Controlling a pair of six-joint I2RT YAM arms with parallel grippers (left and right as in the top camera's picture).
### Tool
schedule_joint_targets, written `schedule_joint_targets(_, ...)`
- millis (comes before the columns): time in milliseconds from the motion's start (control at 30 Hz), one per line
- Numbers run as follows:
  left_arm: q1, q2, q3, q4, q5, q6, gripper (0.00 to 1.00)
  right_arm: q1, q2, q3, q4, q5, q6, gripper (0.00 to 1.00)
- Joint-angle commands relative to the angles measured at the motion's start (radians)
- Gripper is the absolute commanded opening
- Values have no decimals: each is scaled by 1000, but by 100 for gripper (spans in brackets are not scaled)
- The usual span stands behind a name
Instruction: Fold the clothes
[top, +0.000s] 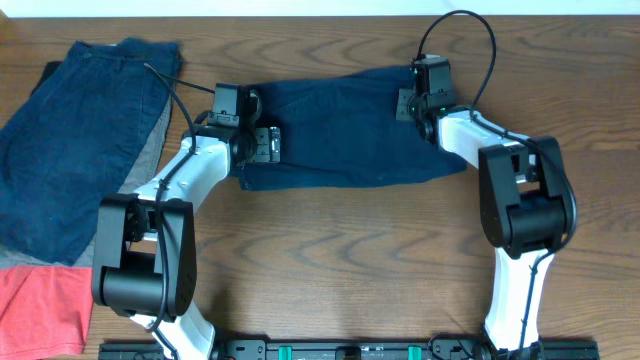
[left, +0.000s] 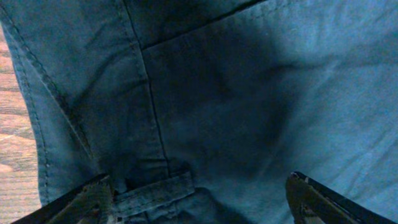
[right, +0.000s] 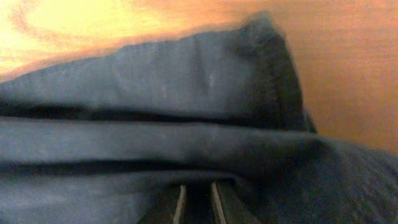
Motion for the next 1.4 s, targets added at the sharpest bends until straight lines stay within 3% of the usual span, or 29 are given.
schedule_joint_targets(0,2,15,5,0,-8,13,90,-3,38,6,101,23,9,13)
schedule_joint_targets(167,2,15,5,0,-9,13,90,-3,37,48,252,24,9,15)
schedule_joint_targets(367,11,10,8,-2,-12,13,91,-14,37,197,156,-28,-40,21)
schedule_joint_targets(500,50,-38,39,-83,-11,12,91,-23,28,369,-166,-152,-95,31)
schedule_joint_targets(633,121,-108,95,-232,-11,13,98,-31,13,534,-550,-241,-167,64)
schedule_joint_targets(700,170,-137,111,-288,0,15,100,-32,8,601,-724,-251,-192,72)
schedule_joint_targets(967,313,-72,111,-288,288,183,100,-21,5,628,-1013,-255,-213,75)
schedule_joint_targets(1367,323,111,111,-189,455,241,100,-21,5,628,-1094,-255,-212,79)
